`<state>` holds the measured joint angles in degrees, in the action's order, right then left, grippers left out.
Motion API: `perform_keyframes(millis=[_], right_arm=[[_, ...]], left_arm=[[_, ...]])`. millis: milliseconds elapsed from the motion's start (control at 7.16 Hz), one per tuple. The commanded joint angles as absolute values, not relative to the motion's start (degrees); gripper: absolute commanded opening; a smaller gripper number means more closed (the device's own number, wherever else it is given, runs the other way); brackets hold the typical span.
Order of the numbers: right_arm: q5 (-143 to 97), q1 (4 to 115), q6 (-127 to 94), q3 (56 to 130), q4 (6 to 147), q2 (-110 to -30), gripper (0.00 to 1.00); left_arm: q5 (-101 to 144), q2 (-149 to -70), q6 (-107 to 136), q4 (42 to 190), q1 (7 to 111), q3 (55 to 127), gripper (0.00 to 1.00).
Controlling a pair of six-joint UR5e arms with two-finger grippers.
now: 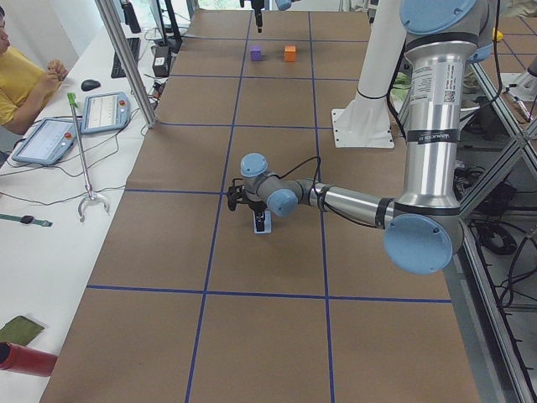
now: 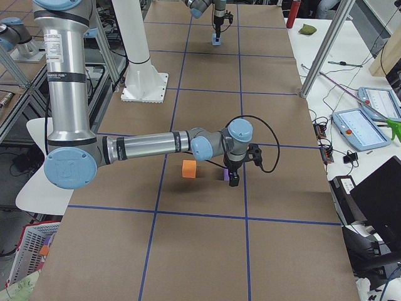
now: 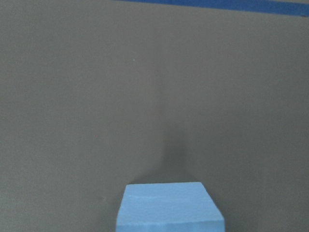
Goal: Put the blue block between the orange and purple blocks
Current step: 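Lower the left gripper onto the light blue cube and grasp it, then carry the light blue cube with the left gripper toward the table center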
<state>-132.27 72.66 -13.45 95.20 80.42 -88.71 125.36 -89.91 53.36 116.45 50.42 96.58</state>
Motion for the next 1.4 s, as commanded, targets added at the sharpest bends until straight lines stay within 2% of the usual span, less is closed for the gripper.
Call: perform_keyframes(millis=[0,140,279,419,559,838,978,1117,1257], right_arm=[[-132.3,72.5,-13.4,94.7,80.4,-88.7,1.00],[-132.3,72.2,-13.4,94.7,80.4,-88.7,1.00],[-132.4,72.2,-13.5,94.7,80.3,-88.7,1.00],[-132.4,72.2,-13.5,94.7,80.4,-88.7,1.00],[-132.5,72.2,-13.5,94.8,80.3,-88.6,1.00],[-132.5,72.2,-13.5,95.2,80.3,-88.5,1.00],[-132.5,72.2,-13.5,94.9,80.4,-87.7,1.00],[-132.5,72.2,-13.5,94.7,80.4,-87.5,1.00],[-132.5,72.2,-13.5,94.7,80.4,-87.3,1.00]], left_arm=[[124.2,-89.8,53.3,116.6,49.6,96.0,0.72],[123.5,-90.1,53.7,116.5,49.7,96.7,0.12],[123.7,-91.4,53.8,115.9,49.7,98.2,0.00],[123.7,-94.4,53.9,110.1,49.7,102.0,0.00],[123.8,-101.4,55.2,101.2,49.5,105.5,0.00],[121.0,-118.6,66.1,86.9,37.7,104.7,0.00],[115.7,-125.2,70.1,85.5,33.4,102.6,0.00],[114.5,-130.7,72.1,86.0,29.9,97.4,0.00],[111.8,-141.5,72.1,86.2,28.7,86.5,0.00]])
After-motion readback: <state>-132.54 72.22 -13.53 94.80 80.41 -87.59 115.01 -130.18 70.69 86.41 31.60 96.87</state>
